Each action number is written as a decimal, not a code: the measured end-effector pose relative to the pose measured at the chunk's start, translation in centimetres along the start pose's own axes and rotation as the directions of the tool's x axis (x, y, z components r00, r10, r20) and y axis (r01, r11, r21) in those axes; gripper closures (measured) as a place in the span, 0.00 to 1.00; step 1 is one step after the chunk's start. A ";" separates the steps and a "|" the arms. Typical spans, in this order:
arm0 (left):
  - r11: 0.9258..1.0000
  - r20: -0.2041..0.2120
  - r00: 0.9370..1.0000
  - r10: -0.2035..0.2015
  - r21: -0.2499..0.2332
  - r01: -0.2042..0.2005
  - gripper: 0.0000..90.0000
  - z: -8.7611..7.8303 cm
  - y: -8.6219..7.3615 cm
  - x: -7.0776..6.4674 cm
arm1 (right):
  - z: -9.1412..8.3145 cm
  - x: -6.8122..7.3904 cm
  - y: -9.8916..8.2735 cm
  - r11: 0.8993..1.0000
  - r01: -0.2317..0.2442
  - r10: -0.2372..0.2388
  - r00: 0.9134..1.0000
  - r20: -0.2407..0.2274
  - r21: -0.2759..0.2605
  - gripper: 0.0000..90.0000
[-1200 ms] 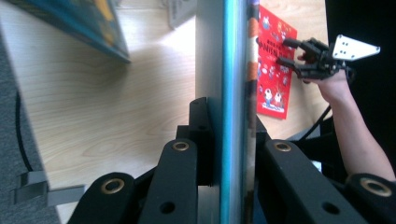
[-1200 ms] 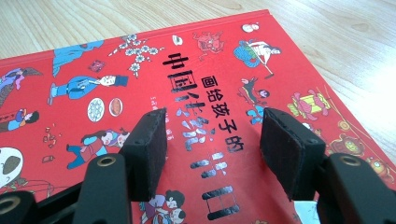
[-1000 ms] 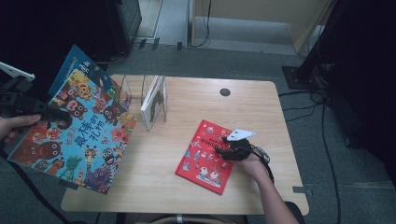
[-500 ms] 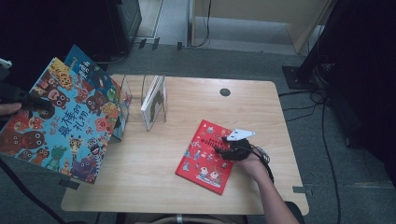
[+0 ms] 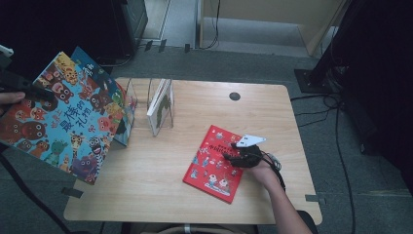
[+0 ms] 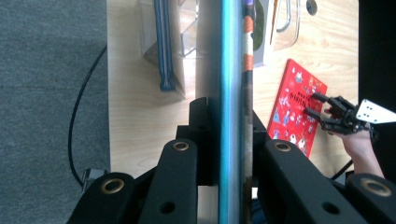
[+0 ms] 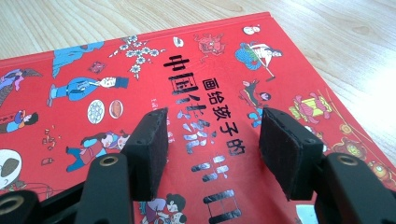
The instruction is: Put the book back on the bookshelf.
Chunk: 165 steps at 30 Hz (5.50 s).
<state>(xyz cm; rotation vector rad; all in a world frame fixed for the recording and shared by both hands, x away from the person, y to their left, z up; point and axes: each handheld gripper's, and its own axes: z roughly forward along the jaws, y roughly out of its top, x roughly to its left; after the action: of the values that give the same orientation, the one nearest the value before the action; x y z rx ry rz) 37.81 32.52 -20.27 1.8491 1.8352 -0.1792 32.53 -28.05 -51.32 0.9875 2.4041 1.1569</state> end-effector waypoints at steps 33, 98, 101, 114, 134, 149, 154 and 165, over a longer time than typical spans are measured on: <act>0.998 -0.062 0.998 -0.030 -0.061 0.026 0.90 5.2 5.8 -1.4 | 0.2 0.2 0.1 1.000 0.011 -0.011 1.000 -0.013 -0.005 0.49; 1.000 -0.026 1.000 -0.009 -0.019 0.009 0.81 9.8 7.2 -1.4 | 0.4 0.3 0.2 1.000 0.011 -0.011 1.000 -0.017 -0.012 0.50; 1.000 -0.022 1.000 -0.004 -0.026 0.003 0.80 9.4 7.0 -1.5 | 0.4 0.3 0.2 1.000 0.012 -0.012 1.000 -0.017 -0.012 0.50; 0.997 -0.116 0.991 0.059 -0.042 -0.064 0.68 7.5 6.3 -2.5 | 0.4 0.3 0.2 1.000 0.011 -0.011 1.000 -0.015 -0.010 0.50; 0.974 -0.045 0.981 0.188 -0.122 -0.192 0.60 6.2 3.5 -4.6 | 0.2 0.2 0.2 1.000 -0.007 0.007 1.000 -0.018 -0.004 0.50; 0.948 0.022 0.955 0.295 -0.129 -0.290 0.56 10.0 0.1 -7.4 | -0.5 -0.2 0.3 0.999 -0.053 0.053 0.999 -0.013 -0.005 0.53; 0.938 0.032 0.944 0.329 -0.124 -0.323 0.56 11.3 -1.1 -8.3 | -0.6 -0.3 0.3 0.998 -0.069 0.069 0.997 -0.017 0.006 0.54; 0.927 0.069 0.928 0.365 -0.115 -0.356 0.56 16.0 -3.8 -8.3 | -0.8 -0.3 0.3 0.997 -0.074 0.074 0.997 -0.013 0.003 0.55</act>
<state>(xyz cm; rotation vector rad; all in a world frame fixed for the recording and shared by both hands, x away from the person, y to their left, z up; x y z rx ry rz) 37.75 17.74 -31.24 2.0332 1.3863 -0.0339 32.48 -28.58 -50.61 1.0821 2.3978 1.1893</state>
